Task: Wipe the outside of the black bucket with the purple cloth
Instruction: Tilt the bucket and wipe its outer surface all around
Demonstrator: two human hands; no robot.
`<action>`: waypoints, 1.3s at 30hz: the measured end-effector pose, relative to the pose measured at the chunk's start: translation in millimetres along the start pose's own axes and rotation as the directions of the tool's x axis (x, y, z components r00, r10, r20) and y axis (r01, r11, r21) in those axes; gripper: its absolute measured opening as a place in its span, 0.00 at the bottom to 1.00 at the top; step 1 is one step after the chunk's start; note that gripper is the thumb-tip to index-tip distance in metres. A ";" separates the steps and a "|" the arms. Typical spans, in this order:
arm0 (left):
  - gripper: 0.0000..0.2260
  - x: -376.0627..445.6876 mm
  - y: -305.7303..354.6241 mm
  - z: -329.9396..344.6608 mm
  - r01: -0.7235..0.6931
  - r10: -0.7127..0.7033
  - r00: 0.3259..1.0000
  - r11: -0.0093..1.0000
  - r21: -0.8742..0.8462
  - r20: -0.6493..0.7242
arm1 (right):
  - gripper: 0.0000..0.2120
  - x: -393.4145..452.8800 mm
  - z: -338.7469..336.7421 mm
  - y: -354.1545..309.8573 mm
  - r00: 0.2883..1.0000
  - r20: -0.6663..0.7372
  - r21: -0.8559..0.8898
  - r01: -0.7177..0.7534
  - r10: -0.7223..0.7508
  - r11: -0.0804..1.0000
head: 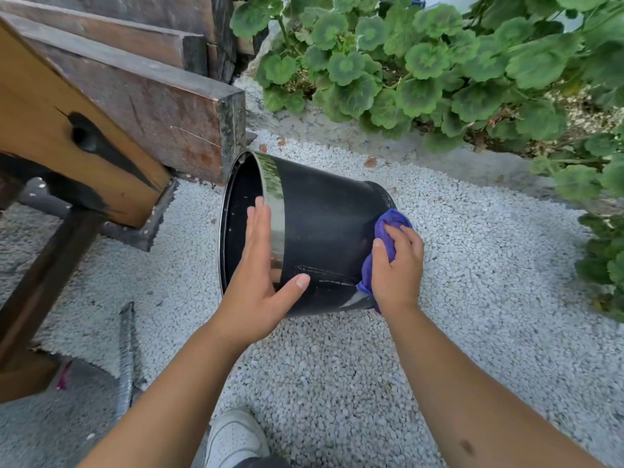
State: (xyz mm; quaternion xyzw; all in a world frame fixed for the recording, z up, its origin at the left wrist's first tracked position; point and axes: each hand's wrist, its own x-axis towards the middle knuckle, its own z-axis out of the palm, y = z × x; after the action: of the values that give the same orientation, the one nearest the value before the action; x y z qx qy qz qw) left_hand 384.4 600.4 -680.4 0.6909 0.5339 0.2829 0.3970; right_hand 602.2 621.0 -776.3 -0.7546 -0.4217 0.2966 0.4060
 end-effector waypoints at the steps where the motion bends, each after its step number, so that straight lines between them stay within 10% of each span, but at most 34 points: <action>1: 0.43 3.9 5.0 -0.4 0.016 -0.016 1.000 0.999 -0.032 -0.001 | 0.16 3.4 -2.6 -2.5 1.000 0.001 0.012 -0.015 0.015 1.000; 14: 0.31 20.3 6.6 -1.0 0.064 -0.048 0.986 0.994 0.093 -0.160 | 0.16 22.8 -18.9 -51.6 0.996 -0.085 0.059 0.035 -0.030 0.998; 20: 0.37 30.9 12.9 4.2 0.047 -0.036 0.983 0.997 0.058 -0.182 | 0.16 -14.8 7.2 -118.5 0.947 0.008 0.114 0.319 -0.321 0.941; 31: 0.34 29.9 8.6 -5.7 0.117 -0.114 0.971 0.993 -0.001 -0.211 | 0.14 -21.2 23.3 -74.2 0.871 0.049 -0.248 0.485 -0.489 0.839; 39: 0.34 31.4 5.4 -15.2 0.151 -0.128 0.970 0.983 0.104 -0.205 | 0.13 -4.0 0.3 -26.4 0.927 0.035 -0.425 0.351 -0.372 0.834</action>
State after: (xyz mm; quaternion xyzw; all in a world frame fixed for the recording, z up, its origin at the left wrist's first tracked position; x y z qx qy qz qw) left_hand 383.2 633.8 -668.8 0.6426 0.6339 0.2889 0.3191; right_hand 589.6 625.9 -753.2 -0.7382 -0.6007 0.0971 0.2912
